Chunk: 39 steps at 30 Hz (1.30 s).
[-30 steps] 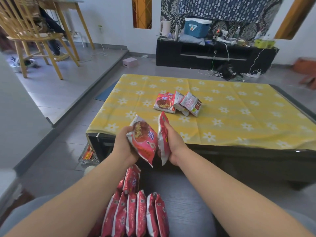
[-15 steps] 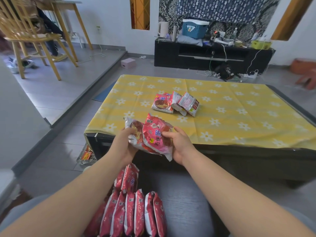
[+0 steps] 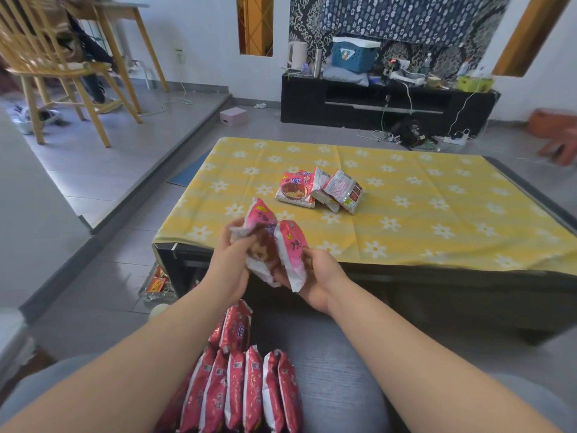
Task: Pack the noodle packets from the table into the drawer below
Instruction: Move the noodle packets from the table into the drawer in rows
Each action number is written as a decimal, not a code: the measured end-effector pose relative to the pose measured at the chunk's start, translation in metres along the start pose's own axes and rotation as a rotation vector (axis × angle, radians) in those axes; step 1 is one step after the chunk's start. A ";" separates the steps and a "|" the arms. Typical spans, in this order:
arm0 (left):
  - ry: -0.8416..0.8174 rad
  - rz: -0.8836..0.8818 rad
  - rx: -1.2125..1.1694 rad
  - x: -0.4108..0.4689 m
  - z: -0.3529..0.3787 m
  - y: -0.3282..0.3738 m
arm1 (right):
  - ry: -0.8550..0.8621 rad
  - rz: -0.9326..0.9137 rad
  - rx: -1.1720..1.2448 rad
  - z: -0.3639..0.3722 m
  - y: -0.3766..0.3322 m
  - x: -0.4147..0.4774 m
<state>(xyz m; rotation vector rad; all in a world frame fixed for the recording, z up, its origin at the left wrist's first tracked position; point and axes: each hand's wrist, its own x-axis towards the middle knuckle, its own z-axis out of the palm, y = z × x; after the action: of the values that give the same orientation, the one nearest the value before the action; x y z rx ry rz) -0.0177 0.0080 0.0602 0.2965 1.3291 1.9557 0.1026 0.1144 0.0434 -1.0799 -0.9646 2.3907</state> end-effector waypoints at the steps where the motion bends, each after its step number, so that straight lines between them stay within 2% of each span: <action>1: -0.051 -0.006 0.022 -0.003 0.000 -0.001 | -0.019 -0.002 0.012 0.001 0.000 0.000; 4: -0.068 -0.056 0.047 -0.010 0.003 0.001 | -0.069 -0.011 0.021 0.005 0.001 0.000; 9: -0.030 -0.203 0.113 -0.007 0.006 0.008 | 0.004 -0.169 -0.032 0.003 0.004 0.003; 16: -0.128 -0.163 0.381 -0.005 0.007 0.011 | 0.067 -0.275 -0.111 0.005 0.006 0.006; 20: -0.044 -0.133 0.223 0.001 0.005 0.002 | 0.081 -0.297 -0.097 0.007 0.011 0.007; 24: 0.007 -0.075 0.089 0.001 0.002 -0.009 | 0.106 -0.228 -0.173 0.010 0.017 0.006; 27: 0.003 -0.101 0.045 -0.003 -0.001 -0.014 | 0.049 -0.114 -0.082 0.008 0.021 0.007; 29: -0.011 -0.170 0.112 -0.005 -0.004 -0.015 | 0.021 -0.101 -0.034 0.004 0.024 0.007; 31: -0.035 -0.265 0.174 -0.003 -0.012 -0.014 | -0.009 -0.129 -0.090 0.000 0.029 0.006; 35: -0.204 -0.469 0.301 0.001 -0.029 -0.015 | -0.052 -0.103 -0.228 -0.011 0.044 0.009; 39: -0.087 -0.432 0.434 0.011 -0.039 -0.042 | -0.016 -0.091 -0.435 -0.011 0.060 0.021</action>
<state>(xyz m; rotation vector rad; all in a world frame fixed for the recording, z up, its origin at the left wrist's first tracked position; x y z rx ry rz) -0.0285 -0.0040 0.0043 0.2691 1.5995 1.2797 0.0955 0.0886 -0.0151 -1.1282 -1.5532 2.1713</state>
